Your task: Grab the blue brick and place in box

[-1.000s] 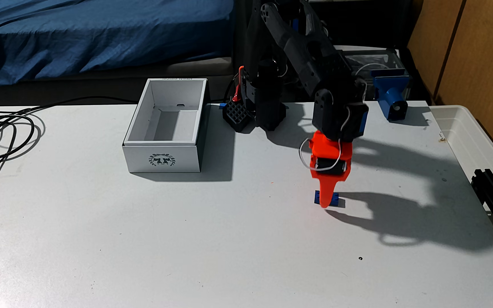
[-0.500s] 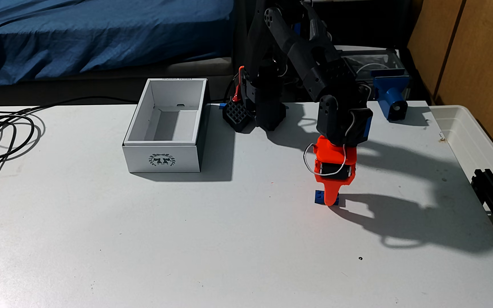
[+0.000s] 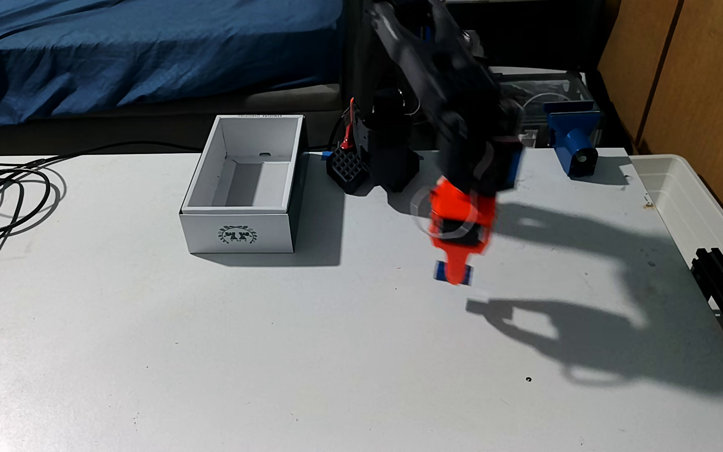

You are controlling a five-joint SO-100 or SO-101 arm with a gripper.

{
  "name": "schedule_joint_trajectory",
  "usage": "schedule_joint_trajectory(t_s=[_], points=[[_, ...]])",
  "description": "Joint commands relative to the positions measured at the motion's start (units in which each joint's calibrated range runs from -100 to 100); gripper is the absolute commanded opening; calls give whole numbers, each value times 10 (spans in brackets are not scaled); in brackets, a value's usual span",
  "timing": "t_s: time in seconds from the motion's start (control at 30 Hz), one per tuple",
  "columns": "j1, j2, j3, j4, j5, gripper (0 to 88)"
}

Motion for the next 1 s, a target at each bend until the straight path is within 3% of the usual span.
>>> schedule_joint_trajectory(t_s=[0.0, 0.33, 0.67, 0.8, 0.97], points=[[70, -83, -61, 61, 38, 8], [332, -220, -73, 223, 191, 9], [601, -310, 76, 211, 387, 10], [664, -340, 147, 160, 423, 10], [694, -371, 232, 80, 432, 10]])
